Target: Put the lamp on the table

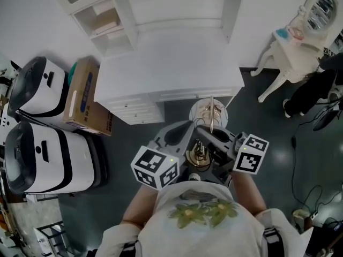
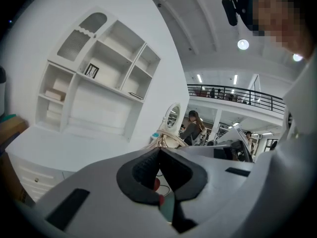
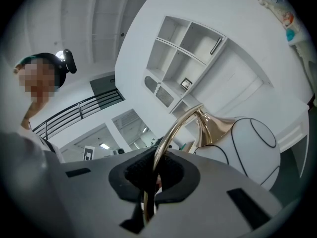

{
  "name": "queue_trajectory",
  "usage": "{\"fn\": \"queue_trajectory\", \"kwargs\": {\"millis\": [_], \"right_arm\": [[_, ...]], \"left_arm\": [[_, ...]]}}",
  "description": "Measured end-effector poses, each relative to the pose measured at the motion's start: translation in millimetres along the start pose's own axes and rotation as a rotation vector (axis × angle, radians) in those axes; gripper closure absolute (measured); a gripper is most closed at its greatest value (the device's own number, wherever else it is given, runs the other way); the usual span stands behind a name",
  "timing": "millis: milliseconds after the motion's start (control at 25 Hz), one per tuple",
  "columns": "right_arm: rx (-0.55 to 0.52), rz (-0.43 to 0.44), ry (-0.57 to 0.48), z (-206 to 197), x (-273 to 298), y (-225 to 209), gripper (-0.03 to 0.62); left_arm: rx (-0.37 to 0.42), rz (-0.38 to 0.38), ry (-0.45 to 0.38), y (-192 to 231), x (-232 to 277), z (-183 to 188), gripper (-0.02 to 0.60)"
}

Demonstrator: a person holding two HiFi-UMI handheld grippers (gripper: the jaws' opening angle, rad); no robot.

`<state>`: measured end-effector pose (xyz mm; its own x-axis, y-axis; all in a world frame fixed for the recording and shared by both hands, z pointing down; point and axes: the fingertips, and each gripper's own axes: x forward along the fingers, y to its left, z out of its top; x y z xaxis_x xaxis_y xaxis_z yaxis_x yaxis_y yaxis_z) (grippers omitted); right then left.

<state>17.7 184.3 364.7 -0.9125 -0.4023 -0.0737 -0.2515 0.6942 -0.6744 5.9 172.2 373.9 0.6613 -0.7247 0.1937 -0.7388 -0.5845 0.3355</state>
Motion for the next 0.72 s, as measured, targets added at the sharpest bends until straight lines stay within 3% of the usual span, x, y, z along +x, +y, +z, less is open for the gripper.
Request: {"fn": "queue_trajectory", "kwargs": {"millis": [720], "right_arm": [[0.006, -0.017, -0.059, 72, 107, -68, 0.565]], "left_arm": [[0.019, -0.042, -0.015, 115, 56, 72, 0.554]]}}
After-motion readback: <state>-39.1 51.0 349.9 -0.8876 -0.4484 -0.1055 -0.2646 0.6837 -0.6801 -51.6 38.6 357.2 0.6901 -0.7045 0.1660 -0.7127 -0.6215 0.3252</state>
